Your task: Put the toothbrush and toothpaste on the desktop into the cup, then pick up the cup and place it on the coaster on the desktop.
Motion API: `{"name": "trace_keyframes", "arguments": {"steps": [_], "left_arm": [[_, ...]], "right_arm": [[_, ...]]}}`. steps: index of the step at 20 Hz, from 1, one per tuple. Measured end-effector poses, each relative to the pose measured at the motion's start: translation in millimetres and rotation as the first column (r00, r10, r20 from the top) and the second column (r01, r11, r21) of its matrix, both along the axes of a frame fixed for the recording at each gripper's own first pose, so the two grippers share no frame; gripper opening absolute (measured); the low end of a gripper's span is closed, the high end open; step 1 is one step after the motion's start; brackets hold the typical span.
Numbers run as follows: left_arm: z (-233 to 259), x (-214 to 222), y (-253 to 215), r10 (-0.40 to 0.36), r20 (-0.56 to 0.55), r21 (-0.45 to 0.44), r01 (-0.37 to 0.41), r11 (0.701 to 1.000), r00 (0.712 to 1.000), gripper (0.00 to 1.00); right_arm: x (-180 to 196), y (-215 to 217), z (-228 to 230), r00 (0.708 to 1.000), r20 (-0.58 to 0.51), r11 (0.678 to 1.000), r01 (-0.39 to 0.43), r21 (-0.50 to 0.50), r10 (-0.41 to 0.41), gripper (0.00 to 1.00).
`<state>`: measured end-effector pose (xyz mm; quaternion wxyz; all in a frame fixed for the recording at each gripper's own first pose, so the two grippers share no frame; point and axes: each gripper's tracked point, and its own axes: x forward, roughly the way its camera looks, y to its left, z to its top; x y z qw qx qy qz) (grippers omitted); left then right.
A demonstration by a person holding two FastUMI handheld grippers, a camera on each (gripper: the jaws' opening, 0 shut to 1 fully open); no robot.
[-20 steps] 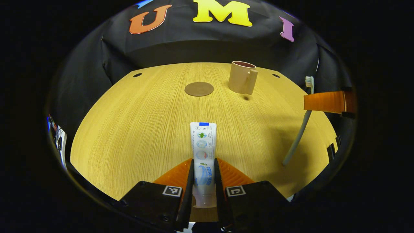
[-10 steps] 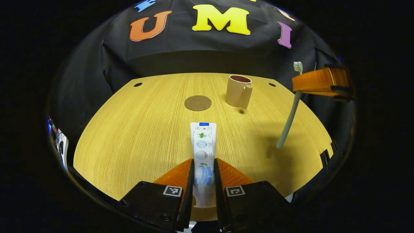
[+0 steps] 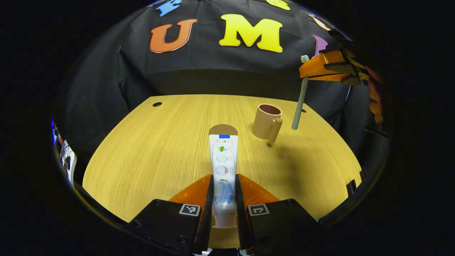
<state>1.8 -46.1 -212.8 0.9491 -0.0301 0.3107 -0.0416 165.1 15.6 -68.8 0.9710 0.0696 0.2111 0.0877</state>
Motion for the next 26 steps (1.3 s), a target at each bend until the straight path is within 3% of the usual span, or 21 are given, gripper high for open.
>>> {"name": "trace_keyframes", "arguments": {"steps": [10,19,21,26], "left_arm": [[-10,36,35,0.072,-0.037,-0.006,-0.072,0.997,0.997,0.35],[-19,49,47,0.084,-0.064,0.004,-0.084,0.996,0.994,0.35],[-17,52,46,0.08,-0.058,0.007,-0.08,0.997,0.995,0.35],[5,73,53,0.099,0.009,-0.015,-0.099,0.995,0.995,0.34]], "right_arm": [[85,19,7,0.996,0.086,0.999,-0.002,-0.049,0.006,0.0],[107,15,-50,0.999,0.001,0.998,0.044,-0.037,-0.044,0.0],[103,8,-62,0.997,-0.031,0.996,0.067,-0.05,-0.068,0.05],[94,8,-68,0.997,-0.036,0.997,0.061,-0.038,-0.063,0.44]]}}
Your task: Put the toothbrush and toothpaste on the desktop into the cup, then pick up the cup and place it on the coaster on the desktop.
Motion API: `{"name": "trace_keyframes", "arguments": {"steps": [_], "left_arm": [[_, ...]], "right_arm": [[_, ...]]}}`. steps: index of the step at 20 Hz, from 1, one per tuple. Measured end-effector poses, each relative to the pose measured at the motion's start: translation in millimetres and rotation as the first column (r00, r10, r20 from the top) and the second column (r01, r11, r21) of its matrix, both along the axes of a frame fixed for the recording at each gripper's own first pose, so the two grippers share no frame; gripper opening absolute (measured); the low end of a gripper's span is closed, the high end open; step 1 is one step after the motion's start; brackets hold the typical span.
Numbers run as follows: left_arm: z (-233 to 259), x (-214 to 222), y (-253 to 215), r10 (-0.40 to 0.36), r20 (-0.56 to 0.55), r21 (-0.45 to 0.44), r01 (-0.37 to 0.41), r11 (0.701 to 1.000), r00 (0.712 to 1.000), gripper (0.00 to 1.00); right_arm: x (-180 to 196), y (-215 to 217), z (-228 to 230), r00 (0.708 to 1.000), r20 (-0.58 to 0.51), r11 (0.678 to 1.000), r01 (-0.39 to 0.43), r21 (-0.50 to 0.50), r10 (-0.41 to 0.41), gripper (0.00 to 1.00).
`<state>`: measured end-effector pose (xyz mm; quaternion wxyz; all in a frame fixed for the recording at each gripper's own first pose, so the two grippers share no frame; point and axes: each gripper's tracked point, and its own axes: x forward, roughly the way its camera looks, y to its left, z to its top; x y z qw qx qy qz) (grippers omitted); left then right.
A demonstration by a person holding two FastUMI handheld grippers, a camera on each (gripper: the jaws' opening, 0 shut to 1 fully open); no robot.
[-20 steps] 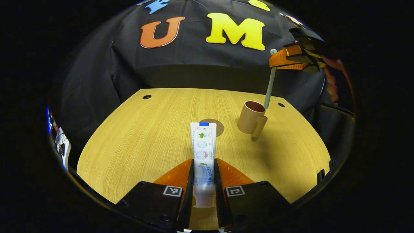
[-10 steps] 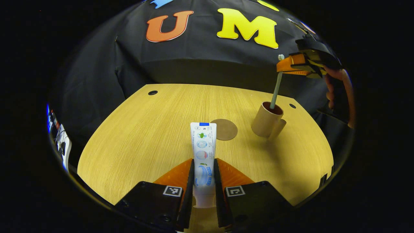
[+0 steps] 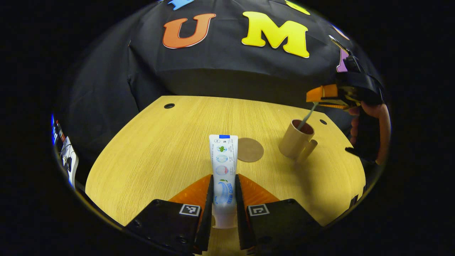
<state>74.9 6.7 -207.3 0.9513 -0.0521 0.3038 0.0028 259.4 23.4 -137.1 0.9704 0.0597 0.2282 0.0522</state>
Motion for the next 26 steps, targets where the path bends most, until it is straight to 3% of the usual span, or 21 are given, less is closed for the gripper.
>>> {"name": "trace_keyframes", "arguments": {"steps": [4,8,12,19,26], "left_arm": [[28,20,-10,-0.026,0.088,0.023,0.025,0.999,0.996,0.34],[50,41,-34,-0.075,0.169,0.022,0.072,0.997,0.983,0.35],[74,58,-71,-0.131,0.286,0.035,0.126,0.991,0.949,0.34],[115,118,-136,-0.211,0.495,0.056,0.211,0.976,0.843,0.34],[108,176,-175,-0.239,0.624,0.063,0.257,0.964,0.744,0.34]], "right_arm": [[-6,-2,15,0.999,0.039,1.0,-0.013,0.003,0.013,0.6],[-20,-10,28,0.998,0.06,1.0,-0.022,0.01,0.021,0.63],[-38,-35,43,0.996,0.094,1.0,0.001,0.013,-0.002,0.68],[-73,-98,35,0.996,0.077,0.999,0.049,-0.012,-0.048,0.67],[-103,-155,1,0.99,0.013,0.989,0.143,-0.021,-0.143,0.77]]}}
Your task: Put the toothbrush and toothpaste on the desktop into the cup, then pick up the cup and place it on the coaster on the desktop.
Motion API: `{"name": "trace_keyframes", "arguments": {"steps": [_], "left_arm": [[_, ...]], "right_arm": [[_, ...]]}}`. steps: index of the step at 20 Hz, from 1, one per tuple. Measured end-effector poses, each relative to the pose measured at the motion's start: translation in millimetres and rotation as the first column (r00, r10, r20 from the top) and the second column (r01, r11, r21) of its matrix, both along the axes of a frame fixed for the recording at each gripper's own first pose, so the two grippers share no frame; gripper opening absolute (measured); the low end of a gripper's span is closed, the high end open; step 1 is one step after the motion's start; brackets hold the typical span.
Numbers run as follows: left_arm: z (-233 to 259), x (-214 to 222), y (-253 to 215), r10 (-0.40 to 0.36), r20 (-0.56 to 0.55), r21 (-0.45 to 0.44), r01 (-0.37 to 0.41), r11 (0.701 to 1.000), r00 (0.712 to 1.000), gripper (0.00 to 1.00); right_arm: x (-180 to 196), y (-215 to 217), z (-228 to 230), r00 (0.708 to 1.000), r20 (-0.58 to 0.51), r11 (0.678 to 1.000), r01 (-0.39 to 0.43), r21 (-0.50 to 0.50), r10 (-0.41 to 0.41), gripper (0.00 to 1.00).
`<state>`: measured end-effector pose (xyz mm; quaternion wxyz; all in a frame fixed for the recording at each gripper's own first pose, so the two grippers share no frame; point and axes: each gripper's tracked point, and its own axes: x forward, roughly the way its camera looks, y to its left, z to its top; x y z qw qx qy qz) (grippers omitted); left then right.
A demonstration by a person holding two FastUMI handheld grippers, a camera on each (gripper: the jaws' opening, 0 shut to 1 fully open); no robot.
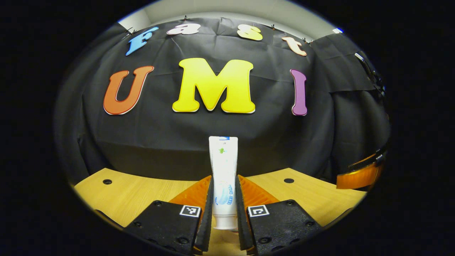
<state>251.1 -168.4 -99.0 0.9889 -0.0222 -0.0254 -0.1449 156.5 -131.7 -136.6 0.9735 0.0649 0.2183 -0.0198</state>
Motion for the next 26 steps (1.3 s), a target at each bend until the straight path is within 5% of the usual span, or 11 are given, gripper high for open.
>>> {"name": "trace_keyframes", "arguments": {"steps": [13,22,26], "left_arm": [[-53,18,-23,-0.074,-0.007,-0.016,0.074,0.997,0.997,0.37],[-42,0,-15,-0.097,0.042,-0.029,0.098,0.995,0.994,0.41],[-62,-7,-11,-0.097,-0.036,-0.016,0.097,0.995,0.995,0.43]], "right_arm": [[-28,2,-46,0.994,-0.102,1.0,0.027,-0.014,-0.028,0.83],[-32,19,-54,0.993,-0.12,0.999,0.009,-0.036,-0.013,0.83],[-31,29,-51,0.994,-0.11,0.999,-0.006,-0.031,0.003,0.83]]}}
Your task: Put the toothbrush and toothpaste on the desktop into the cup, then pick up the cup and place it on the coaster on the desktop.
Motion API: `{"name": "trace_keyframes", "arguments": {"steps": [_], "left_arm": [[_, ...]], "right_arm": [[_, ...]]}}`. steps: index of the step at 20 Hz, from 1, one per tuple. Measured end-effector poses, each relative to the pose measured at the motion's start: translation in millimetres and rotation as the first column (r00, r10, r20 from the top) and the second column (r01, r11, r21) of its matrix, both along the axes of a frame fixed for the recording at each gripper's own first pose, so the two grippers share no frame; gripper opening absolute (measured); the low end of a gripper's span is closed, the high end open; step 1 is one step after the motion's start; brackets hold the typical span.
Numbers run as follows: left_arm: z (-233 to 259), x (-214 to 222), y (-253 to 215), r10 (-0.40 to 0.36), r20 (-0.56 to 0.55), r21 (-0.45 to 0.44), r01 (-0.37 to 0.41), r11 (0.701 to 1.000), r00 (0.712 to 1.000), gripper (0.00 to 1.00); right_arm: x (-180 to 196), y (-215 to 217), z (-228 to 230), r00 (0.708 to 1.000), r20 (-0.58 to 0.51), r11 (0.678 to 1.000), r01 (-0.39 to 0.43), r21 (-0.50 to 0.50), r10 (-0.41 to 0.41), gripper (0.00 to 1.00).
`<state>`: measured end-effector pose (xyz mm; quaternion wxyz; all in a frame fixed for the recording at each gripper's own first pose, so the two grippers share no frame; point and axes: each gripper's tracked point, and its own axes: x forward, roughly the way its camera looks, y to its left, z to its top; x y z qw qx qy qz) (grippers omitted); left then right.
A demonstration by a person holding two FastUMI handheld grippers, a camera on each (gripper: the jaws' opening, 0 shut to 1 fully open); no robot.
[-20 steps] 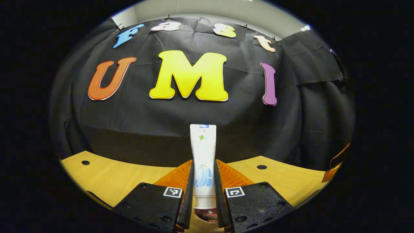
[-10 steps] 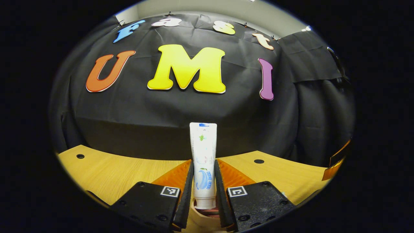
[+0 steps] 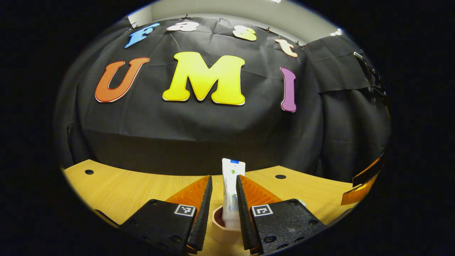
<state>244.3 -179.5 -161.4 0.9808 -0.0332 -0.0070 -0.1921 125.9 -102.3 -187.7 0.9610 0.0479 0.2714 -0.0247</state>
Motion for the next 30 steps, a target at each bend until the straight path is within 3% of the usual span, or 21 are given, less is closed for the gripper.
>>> {"name": "trace_keyframes", "arguments": {"steps": [4,5,7,9,16,23,25,30], "left_arm": [[1,-24,22,0.034,-0.064,-0.013,-0.035,0.999,0.997,0.52],[3,-33,33,0.049,-0.081,-0.022,-0.051,0.998,0.996,0.71],[9,-53,54,0.08,-0.11,-0.03,-0.084,0.996,0.991,0.87],[14,-70,77,0.122,-0.131,-0.013,-0.125,0.992,0.984,0.95],[53,-120,151,0.275,-0.172,0.029,-0.274,0.961,0.946,0.95],[60,-152,207,0.393,-0.218,0.034,-0.395,0.918,0.893,0.95],[54,-156,220,0.424,-0.239,0.051,-0.425,0.904,0.873,0.95],[44,-165,243,0.49,-0.287,0.074,-0.491,0.868,0.823,0.95]], "right_arm": [[-4,15,-1,0.999,-0.026,0.999,-0.047,-0.006,0.046,0.87],[-5,20,1,0.998,-0.033,0.998,-0.058,-0.006,0.058,0.88],[-3,29,5,0.996,-0.042,0.996,-0.084,-0.02,0.083,0.91],[-3,42,3,0.989,-0.085,0.992,-0.124,-0.034,0.12,0.93],[13,92,-4,0.947,-0.219,0.967,-0.25,-0.038,0.236,0.95],[50,111,-37,0.88,-0.388,0.946,-0.318,-0.056,0.273,0.94],[54,114,-50,0.858,-0.436,0.945,-0.323,-0.044,0.273,0.95],[68,118,-70,0.835,-0.484,0.954,-0.299,-0.001,0.262,0.95]]}}
